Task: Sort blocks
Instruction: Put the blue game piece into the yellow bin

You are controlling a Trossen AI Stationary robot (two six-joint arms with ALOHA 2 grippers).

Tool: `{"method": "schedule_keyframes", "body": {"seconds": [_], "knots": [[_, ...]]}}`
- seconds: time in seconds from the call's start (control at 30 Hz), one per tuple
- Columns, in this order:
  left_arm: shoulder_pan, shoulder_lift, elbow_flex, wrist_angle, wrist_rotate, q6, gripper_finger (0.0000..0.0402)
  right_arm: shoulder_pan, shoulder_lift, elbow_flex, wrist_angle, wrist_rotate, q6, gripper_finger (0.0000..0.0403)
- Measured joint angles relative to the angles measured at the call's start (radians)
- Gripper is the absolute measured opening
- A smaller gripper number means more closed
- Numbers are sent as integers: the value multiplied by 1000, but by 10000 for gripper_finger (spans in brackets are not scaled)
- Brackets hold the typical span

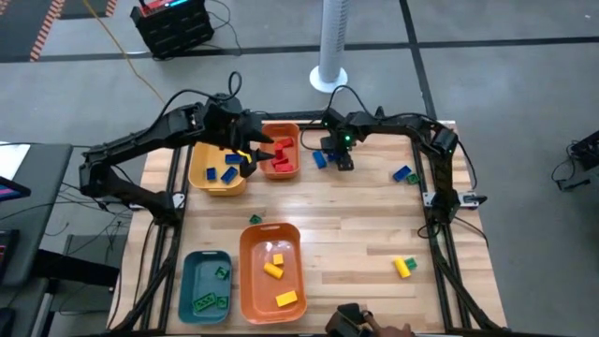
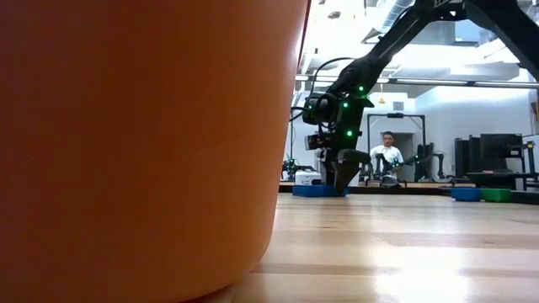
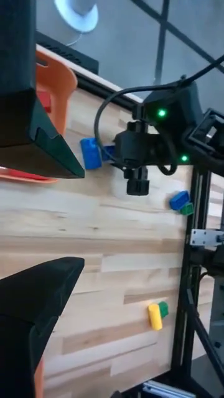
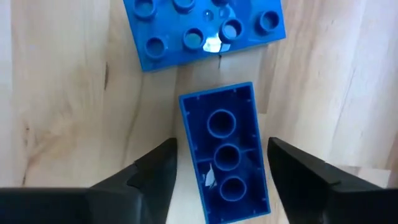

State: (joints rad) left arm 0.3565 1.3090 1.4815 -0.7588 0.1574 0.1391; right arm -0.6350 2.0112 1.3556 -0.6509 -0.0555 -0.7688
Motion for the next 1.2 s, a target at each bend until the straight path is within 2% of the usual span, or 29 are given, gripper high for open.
{"method": "schedule_keyframes", "body": {"seconds": [0.1,0.23,0.33,0.5,0.67,0.83,0.97,1.03,1.2], "knots": [[0,-2,0,12,-12,29,212,0,0,0,-16,-3,36,216],[8,-5,0,11,-47,73,212,7,-3,0,-49,-32,89,142],[20,-4,0,12,-77,88,212,12,-4,30,-126,-56,191,102],[37,-4,0,114,-125,57,212,6,-58,101,-238,-179,383,102],[75,5,1,258,-35,80,212,35,-235,108,-191,-187,599,102],[106,67,1,354,16,112,212,109,-452,1,28,-235,811,102],[94,123,1,397,21,153,212,201,-568,-122,87,-235,906,102],[81,144,1,418,21,68,212,243,-622,-176,94,-229,941,102],[38,159,11,480,29,-193,212,337,-785,-304,159,-128,963,102]]}}
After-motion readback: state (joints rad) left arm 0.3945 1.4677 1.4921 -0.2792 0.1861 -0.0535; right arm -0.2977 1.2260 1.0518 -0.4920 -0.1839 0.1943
